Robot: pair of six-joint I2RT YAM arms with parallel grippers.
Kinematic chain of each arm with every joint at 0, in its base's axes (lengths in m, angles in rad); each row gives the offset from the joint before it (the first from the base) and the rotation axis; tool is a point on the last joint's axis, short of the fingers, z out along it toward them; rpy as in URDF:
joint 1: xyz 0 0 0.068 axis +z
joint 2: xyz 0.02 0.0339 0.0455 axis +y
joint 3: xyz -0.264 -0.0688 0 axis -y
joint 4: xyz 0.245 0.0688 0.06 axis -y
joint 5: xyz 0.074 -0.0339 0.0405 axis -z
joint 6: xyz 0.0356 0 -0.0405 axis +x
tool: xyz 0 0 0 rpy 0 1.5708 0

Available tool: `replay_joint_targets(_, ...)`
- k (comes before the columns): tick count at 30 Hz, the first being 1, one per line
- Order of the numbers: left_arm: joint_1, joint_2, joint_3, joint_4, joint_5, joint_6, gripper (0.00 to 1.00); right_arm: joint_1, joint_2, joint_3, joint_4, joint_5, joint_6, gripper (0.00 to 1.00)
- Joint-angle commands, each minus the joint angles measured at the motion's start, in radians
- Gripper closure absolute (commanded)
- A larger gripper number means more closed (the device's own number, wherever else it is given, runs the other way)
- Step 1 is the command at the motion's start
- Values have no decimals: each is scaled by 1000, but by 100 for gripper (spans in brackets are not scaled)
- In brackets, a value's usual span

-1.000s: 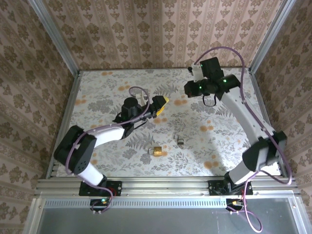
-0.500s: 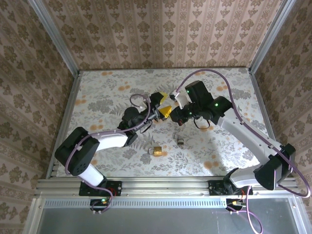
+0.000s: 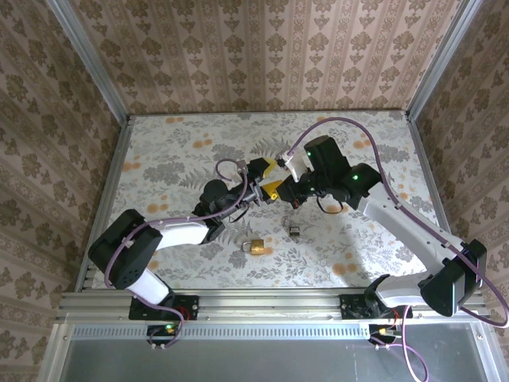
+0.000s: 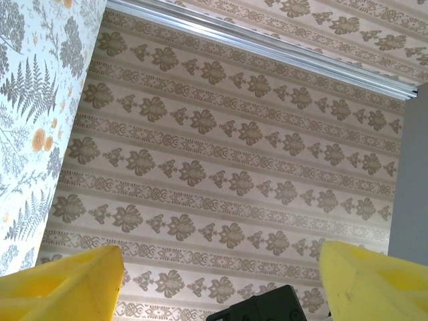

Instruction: Unlock with the key

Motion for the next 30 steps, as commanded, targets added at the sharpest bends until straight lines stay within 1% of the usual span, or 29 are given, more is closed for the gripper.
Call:
replay_joint_targets(1, -15, 22, 33, 45, 42, -18, 25, 16, -25, -30, 46, -26, -46, 100)
replay_joint_targets(3, -16, 26, 25, 53, 43, -22, 31, 18, -29, -40, 49, -34, -55, 100)
replay_joint_targets(4, -12, 27, 21, 59, 44, -22, 37, 18, -32, -44, 52, -39, -58, 100)
replay_joint_targets(6, -7, 31, 14, 74, 41, -25, 54, 18, -41, -56, 56, -51, -64, 100)
replay_joint_targets(7, -5, 34, 15, 80, 42, -24, 61, 20, -44, -60, 56, -57, -65, 100)
replay_joint_targets(9, 0, 34, 23, 73, 53, -16, 72, 19, -52, -64, 51, -66, -71, 100)
replay_joint_targets(14, 8, 35, 28, 70, 73, -2, 90, 15, -64, -67, 36, -52, -87, 100)
replay_joint_targets(16, 12, 31, 20, 68, 75, -1, 99, 14, -67, -68, 33, -54, -90, 100)
replay_joint_targets(25, 41, -27, 1, -11, 121, 75, 100, 5, -61, -54, 39, -69, -100, 100)
replay_joint_targets(27, 54, -59, -15, -59, 122, 111, 100, -8, -64, -52, 47, -60, -88, 100)
replay_joint_targets(30, 70, -128, -23, -180, 106, 203, 100, -33, -82, -74, 140, -78, -1, 99)
